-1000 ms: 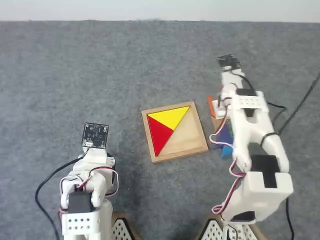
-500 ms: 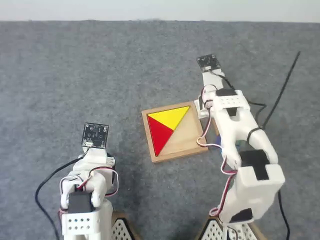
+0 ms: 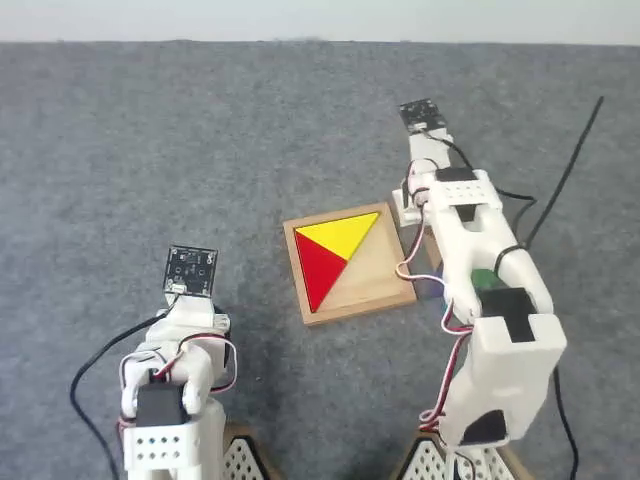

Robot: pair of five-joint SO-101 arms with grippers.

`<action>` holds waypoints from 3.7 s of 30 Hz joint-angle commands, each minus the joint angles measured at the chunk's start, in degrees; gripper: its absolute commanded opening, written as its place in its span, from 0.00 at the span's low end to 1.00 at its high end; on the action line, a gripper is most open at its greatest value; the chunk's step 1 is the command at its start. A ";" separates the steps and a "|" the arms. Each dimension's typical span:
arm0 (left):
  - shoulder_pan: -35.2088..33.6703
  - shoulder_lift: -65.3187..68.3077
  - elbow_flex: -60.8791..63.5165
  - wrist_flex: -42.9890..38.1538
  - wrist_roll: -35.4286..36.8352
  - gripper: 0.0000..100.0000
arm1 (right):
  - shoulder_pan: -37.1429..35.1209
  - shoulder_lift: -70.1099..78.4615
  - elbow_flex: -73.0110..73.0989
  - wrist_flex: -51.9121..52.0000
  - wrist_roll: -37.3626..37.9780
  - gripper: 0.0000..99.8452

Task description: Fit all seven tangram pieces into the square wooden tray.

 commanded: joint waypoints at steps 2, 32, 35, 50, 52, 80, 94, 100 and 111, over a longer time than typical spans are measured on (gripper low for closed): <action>0.26 -0.97 -0.57 0.18 -0.09 0.02 | 2.68 0.22 -1.32 1.36 1.05 0.16; 0.26 -0.97 -0.57 0.18 -0.09 0.02 | 6.81 -0.57 -7.82 5.93 11.25 0.16; 0.26 -0.97 -0.57 0.18 -0.09 0.02 | 7.16 -0.40 -7.82 5.93 13.19 0.20; 0.26 -0.97 -0.57 0.18 -0.09 0.02 | 6.29 4.44 -6.59 5.67 19.08 0.29; 0.26 -0.97 -0.57 0.18 -0.09 0.02 | 5.76 4.62 -6.59 5.85 20.22 0.29; 0.26 -0.97 -0.57 0.18 -0.09 0.02 | 4.70 -9.71 -6.86 15.87 6.59 0.07; 0.26 -0.97 -0.57 0.18 -0.09 0.02 | -14.55 -24.57 12.31 14.29 -3.52 0.07; 0.26 -0.97 -0.57 0.18 -0.09 0.02 | -15.16 -24.04 16.44 10.07 -8.53 0.07; 0.26 -0.97 -0.57 0.18 -0.09 0.02 | -18.86 -16.40 11.52 6.55 -13.01 0.07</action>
